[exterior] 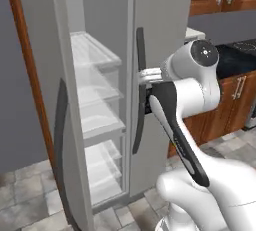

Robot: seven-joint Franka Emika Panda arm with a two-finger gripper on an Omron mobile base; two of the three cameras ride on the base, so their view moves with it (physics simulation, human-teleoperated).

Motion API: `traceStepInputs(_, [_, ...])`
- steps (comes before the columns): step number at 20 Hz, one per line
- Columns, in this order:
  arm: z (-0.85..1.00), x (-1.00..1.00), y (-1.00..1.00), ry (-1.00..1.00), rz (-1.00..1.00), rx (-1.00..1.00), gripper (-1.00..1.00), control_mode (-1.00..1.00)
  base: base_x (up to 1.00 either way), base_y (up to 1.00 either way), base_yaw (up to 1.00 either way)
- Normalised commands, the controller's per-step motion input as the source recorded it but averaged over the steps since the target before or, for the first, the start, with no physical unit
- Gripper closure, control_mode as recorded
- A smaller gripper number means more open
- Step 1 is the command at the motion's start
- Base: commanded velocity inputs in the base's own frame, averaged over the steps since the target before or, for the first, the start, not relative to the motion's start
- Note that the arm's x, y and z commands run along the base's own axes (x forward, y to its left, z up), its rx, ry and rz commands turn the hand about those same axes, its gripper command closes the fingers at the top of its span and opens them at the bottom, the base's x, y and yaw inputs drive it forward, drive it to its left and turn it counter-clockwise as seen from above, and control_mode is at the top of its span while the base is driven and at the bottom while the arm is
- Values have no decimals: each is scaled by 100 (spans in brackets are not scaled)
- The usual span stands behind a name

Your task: Pick the tangerine and kiwi from the fridge and place them on the plate next to the blender to make a fruit smoothie.

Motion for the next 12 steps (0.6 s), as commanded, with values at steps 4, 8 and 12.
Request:
traceStepInputs(4, [0,0,0,0,0,0,100,100,-26,-36,-77])
traceStepInputs(8, [0,0,0,0,0,0,100,100,0,-66,-76])
traceStepInputs(12, [0,0,0,0,0,0,100,100,0,-77,-73])
